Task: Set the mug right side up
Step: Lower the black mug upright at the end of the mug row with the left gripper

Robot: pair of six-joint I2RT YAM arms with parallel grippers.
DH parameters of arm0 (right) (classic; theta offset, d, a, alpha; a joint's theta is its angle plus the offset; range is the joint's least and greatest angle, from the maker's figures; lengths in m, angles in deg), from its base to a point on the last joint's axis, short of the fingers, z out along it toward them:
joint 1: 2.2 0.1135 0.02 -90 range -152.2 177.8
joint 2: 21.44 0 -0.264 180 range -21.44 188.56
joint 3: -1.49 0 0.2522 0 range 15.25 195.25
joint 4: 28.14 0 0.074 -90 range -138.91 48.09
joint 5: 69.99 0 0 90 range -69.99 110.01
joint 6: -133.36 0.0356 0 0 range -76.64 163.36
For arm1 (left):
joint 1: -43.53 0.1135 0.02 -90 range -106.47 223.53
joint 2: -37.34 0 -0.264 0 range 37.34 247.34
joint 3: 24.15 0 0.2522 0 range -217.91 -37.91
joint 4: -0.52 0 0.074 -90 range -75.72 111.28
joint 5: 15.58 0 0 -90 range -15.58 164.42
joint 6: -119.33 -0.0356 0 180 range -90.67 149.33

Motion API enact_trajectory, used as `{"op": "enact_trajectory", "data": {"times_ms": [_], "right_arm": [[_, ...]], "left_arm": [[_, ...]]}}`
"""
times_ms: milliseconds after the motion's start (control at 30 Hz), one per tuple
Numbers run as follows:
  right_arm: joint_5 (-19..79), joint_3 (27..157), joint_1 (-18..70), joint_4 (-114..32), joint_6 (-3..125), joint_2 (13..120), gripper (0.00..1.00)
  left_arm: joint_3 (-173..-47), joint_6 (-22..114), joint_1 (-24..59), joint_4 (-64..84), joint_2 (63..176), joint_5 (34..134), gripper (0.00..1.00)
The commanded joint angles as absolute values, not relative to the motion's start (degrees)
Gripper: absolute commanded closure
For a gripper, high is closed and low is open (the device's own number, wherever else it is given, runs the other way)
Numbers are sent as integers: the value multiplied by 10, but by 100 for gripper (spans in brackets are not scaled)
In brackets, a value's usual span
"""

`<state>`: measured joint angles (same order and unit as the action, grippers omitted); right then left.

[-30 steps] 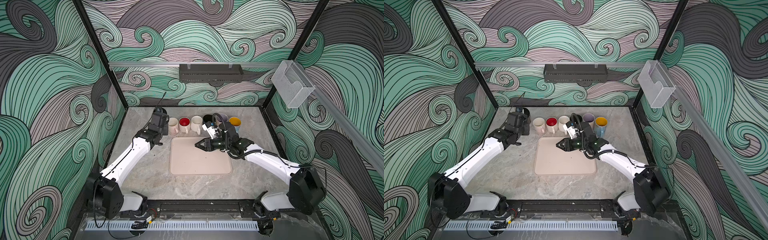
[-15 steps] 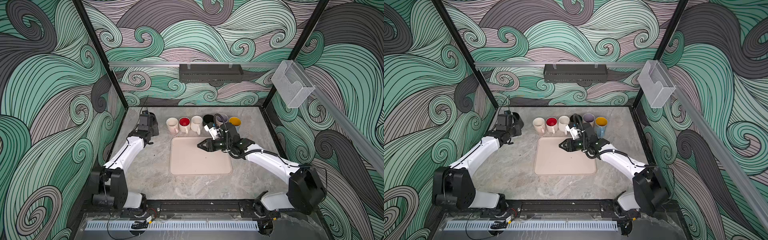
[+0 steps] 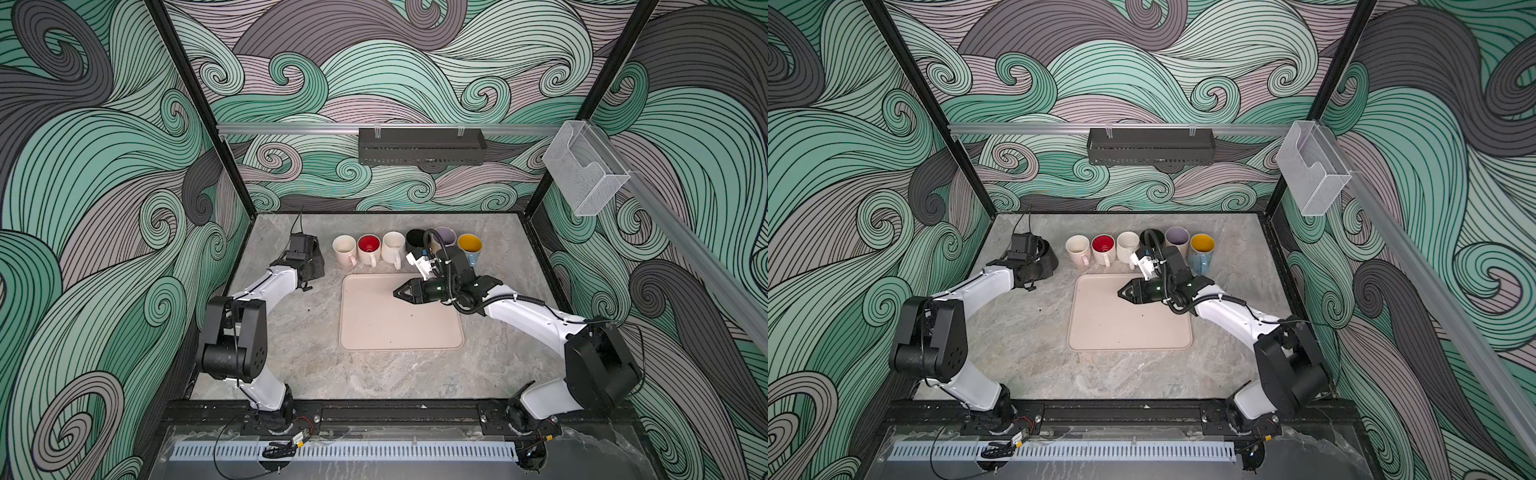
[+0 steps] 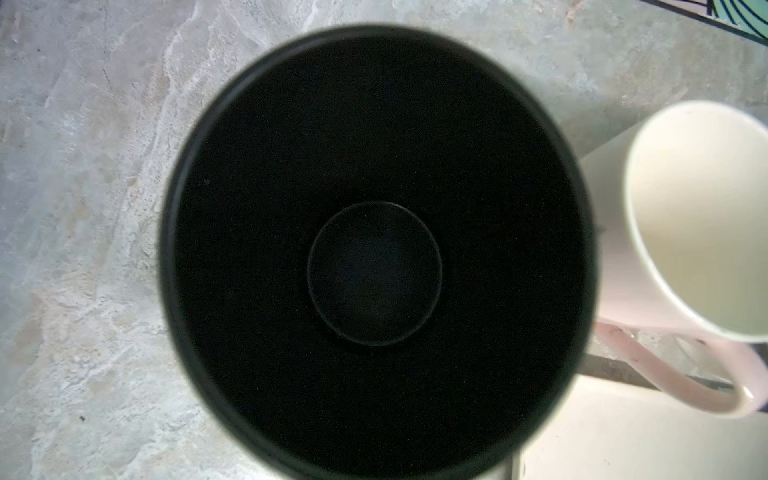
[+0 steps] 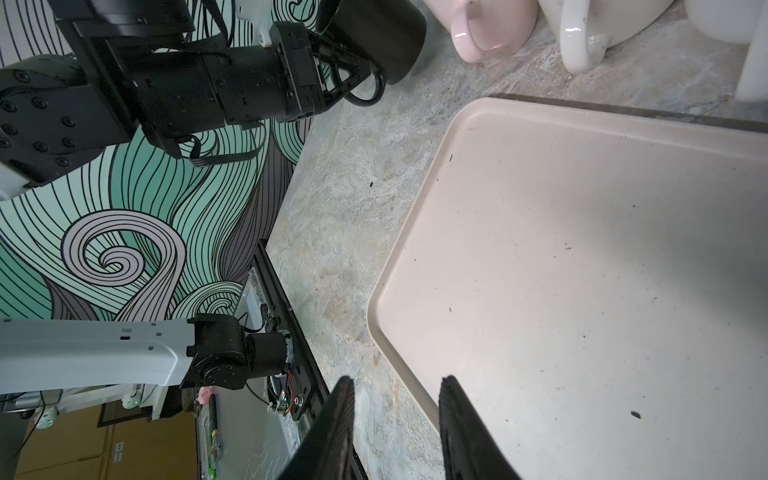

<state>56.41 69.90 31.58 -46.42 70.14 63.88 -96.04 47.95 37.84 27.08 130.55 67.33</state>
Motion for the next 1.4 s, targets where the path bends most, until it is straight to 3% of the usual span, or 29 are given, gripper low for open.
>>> {"op": "enact_trajectory", "data": {"times_ms": [0, 500, 1267, 1367], "right_arm": [[569, 709, 314, -461, 691, 639, 64], [567, 710, 313, -466, 684, 644, 64], [536, 691, 312, -480, 663, 623, 64], [532, 688, 313, -482, 661, 619, 63]], "left_arm": [[-994, 489, 383, 202, 1307, 682, 100], [-1020, 463, 373, 189, 1357, 716, 100], [-1050, 433, 325, 206, 1410, 649, 100], [-1050, 433, 322, 204, 1416, 647, 89]]}}
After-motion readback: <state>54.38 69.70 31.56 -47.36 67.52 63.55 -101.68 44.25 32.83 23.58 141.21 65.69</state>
